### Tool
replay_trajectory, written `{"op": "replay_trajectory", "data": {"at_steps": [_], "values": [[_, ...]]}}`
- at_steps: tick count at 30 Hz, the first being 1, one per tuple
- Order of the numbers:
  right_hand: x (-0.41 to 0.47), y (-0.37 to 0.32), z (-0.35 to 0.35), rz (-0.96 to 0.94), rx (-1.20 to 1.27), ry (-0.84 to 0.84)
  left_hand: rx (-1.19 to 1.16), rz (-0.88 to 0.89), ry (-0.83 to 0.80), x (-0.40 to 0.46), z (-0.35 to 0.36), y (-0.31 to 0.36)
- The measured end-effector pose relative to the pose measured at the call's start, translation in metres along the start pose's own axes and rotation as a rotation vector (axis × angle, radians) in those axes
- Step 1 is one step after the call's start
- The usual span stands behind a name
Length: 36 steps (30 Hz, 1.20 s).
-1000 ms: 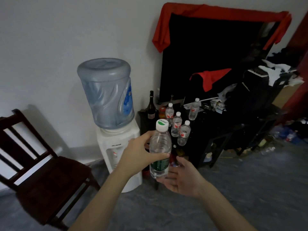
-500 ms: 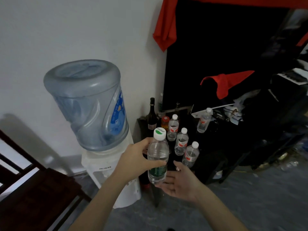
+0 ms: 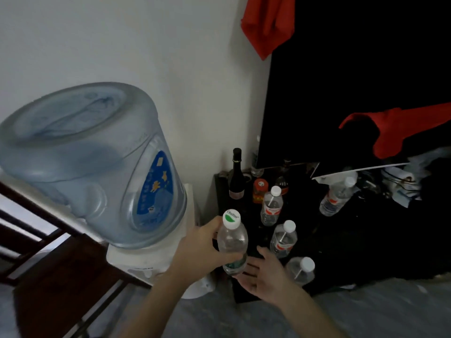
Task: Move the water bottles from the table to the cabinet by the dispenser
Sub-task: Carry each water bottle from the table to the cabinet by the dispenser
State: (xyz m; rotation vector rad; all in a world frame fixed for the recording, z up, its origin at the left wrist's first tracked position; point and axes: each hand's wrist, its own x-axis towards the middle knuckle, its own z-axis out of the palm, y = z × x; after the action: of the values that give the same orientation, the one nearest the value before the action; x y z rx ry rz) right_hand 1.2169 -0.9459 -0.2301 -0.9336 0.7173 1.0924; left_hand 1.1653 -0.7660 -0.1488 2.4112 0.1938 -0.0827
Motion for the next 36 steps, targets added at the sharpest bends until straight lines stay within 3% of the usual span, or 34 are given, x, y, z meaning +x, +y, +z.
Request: {"op": "replay_trajectory", "data": {"at_steps": [14,20,31,36], "values": [[0.087,-0.017,0.01,0.055,0.196,0.165,-0.045,-0.058,-0.145,0.079,0.051,-0.062],[0.126,-0.026,0.007,-0.017,0.309,0.187,-0.093,-0.07,-0.163,0.11,0.071,-0.082],[0.175,-0.065,0.015,-0.174,0.28,0.27,-0.194,-0.091,-0.078,0.162,0.091,-0.094],[0.181,-0.07,0.014,-0.149,0.28,0.243,-0.177,-0.086,-0.076,0.177,0.099,-0.101]]}}
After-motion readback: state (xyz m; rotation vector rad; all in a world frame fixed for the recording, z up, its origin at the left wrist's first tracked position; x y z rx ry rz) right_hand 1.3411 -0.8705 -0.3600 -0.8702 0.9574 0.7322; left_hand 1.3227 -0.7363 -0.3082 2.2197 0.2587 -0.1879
